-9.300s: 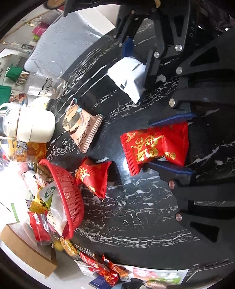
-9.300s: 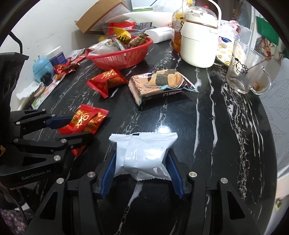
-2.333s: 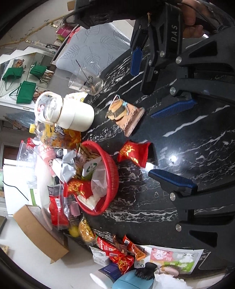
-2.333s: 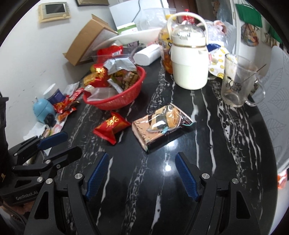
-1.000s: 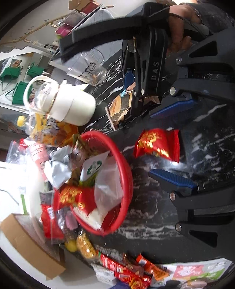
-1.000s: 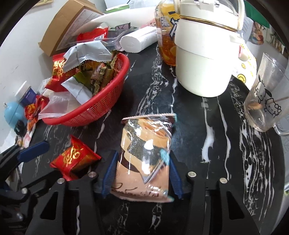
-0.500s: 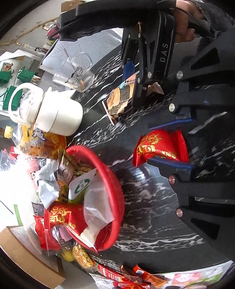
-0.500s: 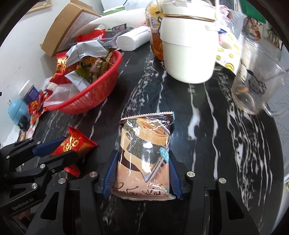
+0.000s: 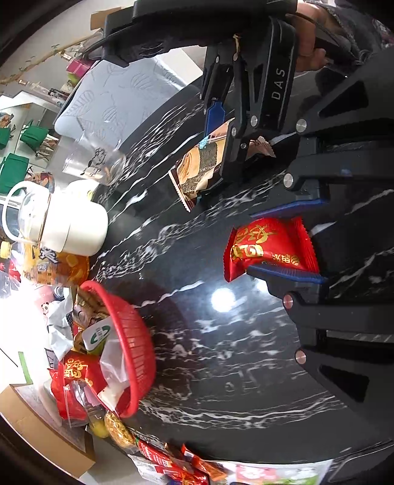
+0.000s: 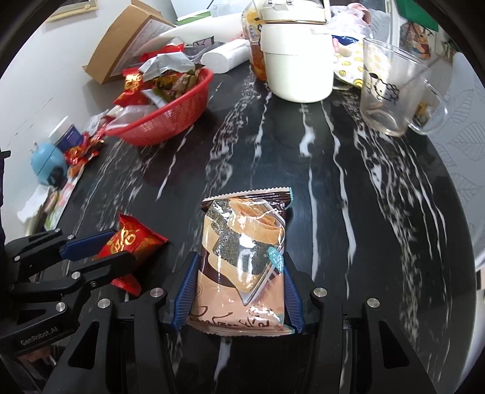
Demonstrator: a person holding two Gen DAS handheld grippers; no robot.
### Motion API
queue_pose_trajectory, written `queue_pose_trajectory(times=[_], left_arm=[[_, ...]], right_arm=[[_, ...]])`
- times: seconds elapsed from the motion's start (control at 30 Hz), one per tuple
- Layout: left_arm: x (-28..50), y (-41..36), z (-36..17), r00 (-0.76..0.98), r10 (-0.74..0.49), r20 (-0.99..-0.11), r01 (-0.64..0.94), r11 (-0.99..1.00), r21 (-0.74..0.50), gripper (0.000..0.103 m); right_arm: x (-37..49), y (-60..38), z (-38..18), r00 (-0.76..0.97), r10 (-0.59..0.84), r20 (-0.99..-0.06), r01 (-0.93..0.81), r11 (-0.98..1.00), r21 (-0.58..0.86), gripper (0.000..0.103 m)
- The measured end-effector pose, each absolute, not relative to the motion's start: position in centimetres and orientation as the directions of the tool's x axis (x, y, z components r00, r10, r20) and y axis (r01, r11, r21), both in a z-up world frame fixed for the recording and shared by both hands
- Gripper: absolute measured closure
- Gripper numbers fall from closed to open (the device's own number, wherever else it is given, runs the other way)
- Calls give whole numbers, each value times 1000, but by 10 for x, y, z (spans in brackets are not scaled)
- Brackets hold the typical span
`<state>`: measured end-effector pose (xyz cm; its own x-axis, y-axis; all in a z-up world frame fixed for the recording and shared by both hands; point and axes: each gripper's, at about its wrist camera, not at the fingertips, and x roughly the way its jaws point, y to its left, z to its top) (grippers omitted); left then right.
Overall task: Organize snacks
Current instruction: 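Lift the red candy packet with the left gripper while the right lifts the wafer packet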
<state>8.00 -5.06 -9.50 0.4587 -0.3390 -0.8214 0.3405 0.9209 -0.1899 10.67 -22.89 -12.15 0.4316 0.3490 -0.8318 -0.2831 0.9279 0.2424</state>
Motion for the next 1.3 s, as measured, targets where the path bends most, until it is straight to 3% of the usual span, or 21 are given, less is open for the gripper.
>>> queue_pose_trajectory(times=[0.33, 0.53, 0.83, 0.9, 1.3], left_arm=[[63, -55, -95, 458, -311, -833, 346, 925, -156, 73], [67, -56, -107, 443, -285, -850, 310, 938, -153, 64], [60, -54, -107, 468, -282, -837, 295, 943, -153, 66], [60, -54, -107, 469, -280, -838, 289, 945, -153, 67], [54, -49, -102, 467, -299, -832, 277, 943, -183, 68]], right_arm=[[75, -230, -121, 420, 360, -833, -301, 921, 247, 52], [68, -232, -121, 435, 342, -833, -290, 929, 230, 50], [63, -225, -120, 454, 306, -837, -298, 937, 181, 44], [61, -222, -121, 467, 280, -839, -305, 941, 144, 52], [56, -224, -114, 460, 345, -818, -327, 923, 205, 53]])
